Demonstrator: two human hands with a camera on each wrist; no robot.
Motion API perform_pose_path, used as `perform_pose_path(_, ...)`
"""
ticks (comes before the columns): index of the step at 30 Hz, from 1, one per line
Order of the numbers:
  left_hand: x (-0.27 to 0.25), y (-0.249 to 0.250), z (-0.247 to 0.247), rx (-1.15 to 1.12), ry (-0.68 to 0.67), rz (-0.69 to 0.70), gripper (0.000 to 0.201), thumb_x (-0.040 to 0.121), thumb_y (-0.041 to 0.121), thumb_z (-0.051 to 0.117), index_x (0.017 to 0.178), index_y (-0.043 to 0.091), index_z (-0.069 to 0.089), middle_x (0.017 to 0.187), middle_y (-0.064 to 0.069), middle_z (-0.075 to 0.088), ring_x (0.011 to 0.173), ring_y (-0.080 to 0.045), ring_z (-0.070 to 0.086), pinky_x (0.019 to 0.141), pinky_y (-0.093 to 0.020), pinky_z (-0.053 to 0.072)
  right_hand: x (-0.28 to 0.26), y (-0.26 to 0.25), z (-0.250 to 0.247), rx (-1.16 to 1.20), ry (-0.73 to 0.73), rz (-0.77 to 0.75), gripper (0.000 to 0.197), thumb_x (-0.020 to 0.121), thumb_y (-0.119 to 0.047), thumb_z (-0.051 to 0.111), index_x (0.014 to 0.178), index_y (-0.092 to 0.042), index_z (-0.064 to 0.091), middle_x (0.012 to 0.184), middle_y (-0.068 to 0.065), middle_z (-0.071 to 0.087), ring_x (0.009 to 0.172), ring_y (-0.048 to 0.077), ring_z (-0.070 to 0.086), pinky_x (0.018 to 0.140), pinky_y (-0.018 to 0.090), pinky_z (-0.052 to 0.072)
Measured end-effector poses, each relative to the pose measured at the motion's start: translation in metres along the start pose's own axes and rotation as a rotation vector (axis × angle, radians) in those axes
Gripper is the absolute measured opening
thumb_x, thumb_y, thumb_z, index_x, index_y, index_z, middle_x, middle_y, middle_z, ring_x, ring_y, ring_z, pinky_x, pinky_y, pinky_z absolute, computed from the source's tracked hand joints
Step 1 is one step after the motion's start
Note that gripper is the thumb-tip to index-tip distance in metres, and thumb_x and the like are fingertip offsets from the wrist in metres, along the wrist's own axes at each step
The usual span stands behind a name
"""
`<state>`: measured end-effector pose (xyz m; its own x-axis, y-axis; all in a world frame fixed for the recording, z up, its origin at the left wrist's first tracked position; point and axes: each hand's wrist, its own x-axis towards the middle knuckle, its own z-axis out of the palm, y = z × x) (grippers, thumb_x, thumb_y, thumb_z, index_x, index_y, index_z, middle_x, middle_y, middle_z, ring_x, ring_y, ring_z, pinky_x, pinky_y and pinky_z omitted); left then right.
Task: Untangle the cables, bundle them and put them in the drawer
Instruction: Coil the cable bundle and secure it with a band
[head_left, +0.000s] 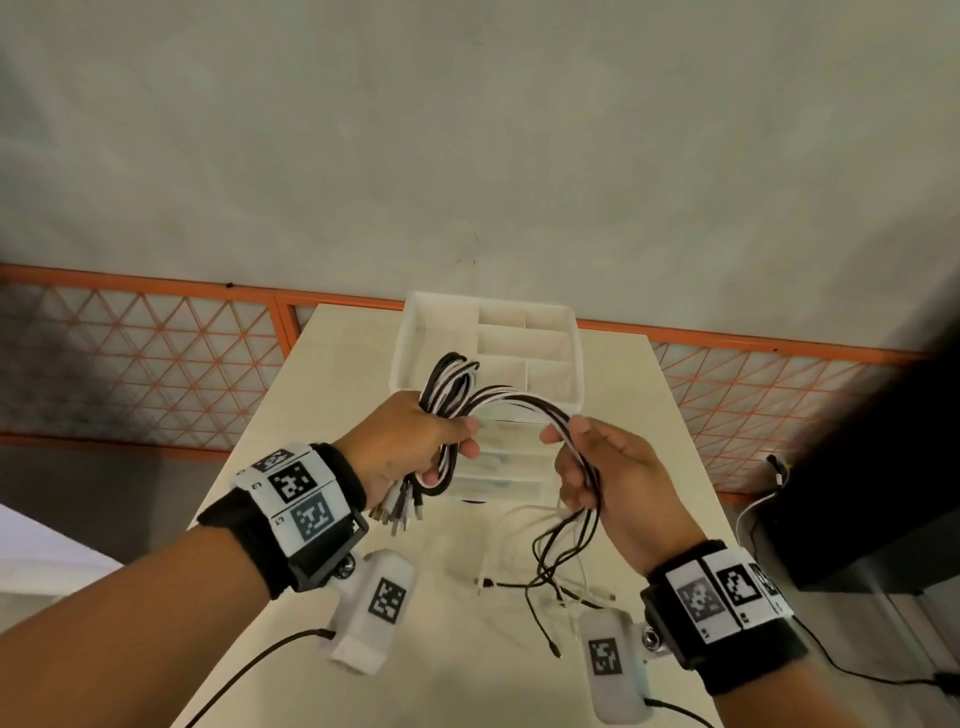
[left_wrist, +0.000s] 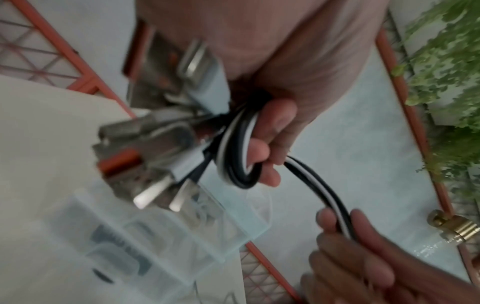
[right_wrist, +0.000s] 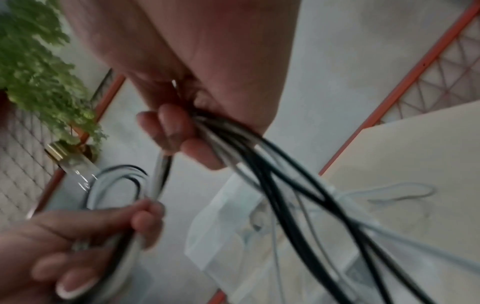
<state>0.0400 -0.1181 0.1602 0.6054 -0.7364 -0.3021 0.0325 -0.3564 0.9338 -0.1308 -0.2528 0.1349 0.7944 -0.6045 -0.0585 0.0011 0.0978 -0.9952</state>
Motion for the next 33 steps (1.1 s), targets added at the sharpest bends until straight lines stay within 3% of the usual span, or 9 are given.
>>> perform_pose_path(6,-0.012,0.002,0.025,0.033,-0.108,0.042,0.061,0.078,0.075,0.043,0.079,0.018,0.064,0.071,-0.001,0.063,0.049,-0.011,0.046,0.052,-0.022,0.043,0.001,-0.013,0.035,-0.136,0.115,-0.231,0.029,0.106,-0.02,0.046,0.096,-0.01,0.071,0.058,-0.002,0.054,0.049,0.014,0.042,0.051,0.03,0.038)
perform_pose_path(10,-0.019,0.011,0.032,0.046,-0.18,0.075,0.065,0.06,0.084,0.048,0.059,0.021,0.061,0.053,0.003,0.058,0.05,-0.011,0.051,0.056,-0.022,0.045,-0.007,0.0,0.057,-0.531,0.01,-0.44,0.026,0.102,-0.008,0.041,0.101,-0.006,0.067,0.078,-0.008,0.064,0.062,0.004,0.058,0.06,0.013,0.047)
perform_pose_path(15,-0.013,0.006,0.032,-0.267,-0.029,-0.036,0.036,0.086,0.044,0.07,0.077,0.01,0.065,0.052,-0.004,0.049,0.041,-0.013,0.046,0.042,-0.02,0.039,-0.014,0.012,0.063,-0.812,-0.136,-0.466,0.029,0.096,-0.022,0.042,0.115,-0.013,0.06,0.119,-0.002,0.044,0.081,0.016,0.063,0.071,0.036,0.057)
perform_pose_path(21,-0.013,0.004,0.023,-0.158,-0.018,0.019,0.022,0.089,0.017,0.06,0.073,0.004,0.067,0.058,-0.008,0.058,0.042,-0.018,0.041,0.041,-0.021,0.036,-0.01,-0.01,0.04,-0.578,0.094,-0.47,0.038,0.091,-0.004,0.055,0.124,-0.021,0.064,0.123,-0.002,0.055,0.085,0.005,0.067,0.071,0.011,0.049)
perform_pose_path(23,-0.015,0.006,0.023,-0.047,-0.058,0.046,0.021,0.088,0.013,0.059,0.07,0.007,0.067,0.054,-0.001,0.059,0.043,-0.017,0.043,0.04,-0.02,0.036,-0.004,-0.025,0.039,-0.657,0.014,-0.475,0.066,0.09,-0.003,0.06,0.144,-0.037,0.045,0.132,-0.009,0.048,0.097,0.002,0.063,0.078,0.011,0.051)
perform_pose_path(25,-0.018,0.009,0.028,0.04,-0.106,0.074,0.018,0.087,0.009,0.058,0.071,0.01,0.065,0.05,0.006,0.058,0.045,-0.012,0.047,0.043,-0.02,0.038,0.004,-0.035,0.04,-0.762,-0.088,-0.538,0.071,0.088,0.0,0.06,0.146,-0.04,0.047,0.135,-0.011,0.052,0.109,0.002,0.059,0.085,0.011,0.05)
perform_pose_path(29,-0.017,0.006,0.031,0.123,-0.186,0.122,0.013,0.083,0.006,0.062,0.089,0.006,0.073,0.088,-0.013,0.074,0.081,-0.025,0.065,0.079,-0.038,0.052,0.012,-0.045,0.038,-0.764,0.034,-0.499,0.046,0.081,0.0,0.065,0.116,-0.028,0.075,0.098,-0.01,0.076,0.082,0.002,0.069,0.08,0.021,0.057)
perform_pose_path(31,-0.016,0.005,0.032,0.117,-0.176,0.144,0.013,0.083,0.004,0.064,0.092,0.004,0.073,0.09,-0.015,0.073,0.084,-0.022,0.065,0.085,-0.038,0.05,0.011,-0.044,0.038,-0.684,0.073,-0.415,0.042,0.081,0.0,0.065,0.111,-0.027,0.078,0.076,-0.016,0.073,0.062,0.001,0.068,0.072,0.022,0.058)
perform_pose_path(33,-0.015,0.006,0.034,0.102,-0.15,0.17,0.014,0.086,0.006,0.066,0.096,0.007,0.074,0.088,-0.007,0.076,0.083,-0.015,0.069,0.086,-0.033,0.05,0.01,-0.04,0.042,-0.584,0.125,-0.363,0.043,0.083,-0.002,0.065,0.113,-0.031,0.077,0.08,-0.014,0.076,0.063,0.005,0.071,0.075,0.03,0.062)
